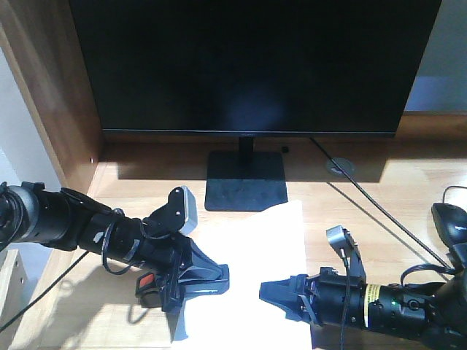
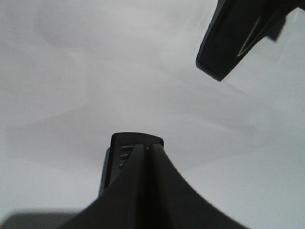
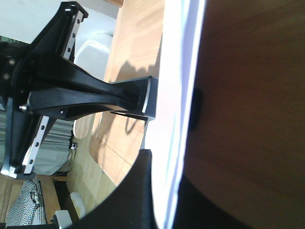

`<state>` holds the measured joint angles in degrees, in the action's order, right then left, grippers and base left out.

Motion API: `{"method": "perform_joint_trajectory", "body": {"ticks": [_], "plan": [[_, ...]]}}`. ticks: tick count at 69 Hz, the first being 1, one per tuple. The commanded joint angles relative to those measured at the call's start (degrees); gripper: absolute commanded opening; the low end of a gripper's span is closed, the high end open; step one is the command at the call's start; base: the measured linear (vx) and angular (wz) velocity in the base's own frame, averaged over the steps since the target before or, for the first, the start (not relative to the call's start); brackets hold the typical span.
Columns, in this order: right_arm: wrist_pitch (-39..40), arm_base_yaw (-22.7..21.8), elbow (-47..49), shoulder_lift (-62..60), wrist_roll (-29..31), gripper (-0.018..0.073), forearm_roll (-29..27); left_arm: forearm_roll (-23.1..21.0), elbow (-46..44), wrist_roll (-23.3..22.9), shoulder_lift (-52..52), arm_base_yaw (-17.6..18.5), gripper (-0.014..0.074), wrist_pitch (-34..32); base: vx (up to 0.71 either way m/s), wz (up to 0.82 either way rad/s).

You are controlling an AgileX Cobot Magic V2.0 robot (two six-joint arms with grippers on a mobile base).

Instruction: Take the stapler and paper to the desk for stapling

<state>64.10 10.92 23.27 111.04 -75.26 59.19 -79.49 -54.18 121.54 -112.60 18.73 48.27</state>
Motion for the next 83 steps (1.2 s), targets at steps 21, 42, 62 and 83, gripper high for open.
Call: {"method": "perform_joint_trajectory", "body": {"ticks": [21, 42, 62, 83], "plan": [[4.69, 0.05, 0.69, -1.84, 0.64, -0.0003, -0.23, 2.25, -0.30, -0.11, 1.95, 0.28, -0.0006, -1.79, 0.00, 0.00], [4.82, 0.05, 0.69, -1.84, 0.64, -0.0003, -0.25, 1.34, -0.41, -0.17, 11.73, 0.28, -0.0006, -1.11, 0.00, 0.00], [6.71, 0.05, 0.69, -1.84, 0.64, -0.0002, -0.32, 1.41, -0.41, -0.56, 17.74, 0.28, -0.0006, -1.18, 0.00, 0.00], [6.90, 0.05, 0.69, -1.84, 6.97, 0.0088, -2.02, 1.50, -0.41, -0.56, 18.25, 0.28, -0.0006, -1.18, 0.00, 0.00]]}}
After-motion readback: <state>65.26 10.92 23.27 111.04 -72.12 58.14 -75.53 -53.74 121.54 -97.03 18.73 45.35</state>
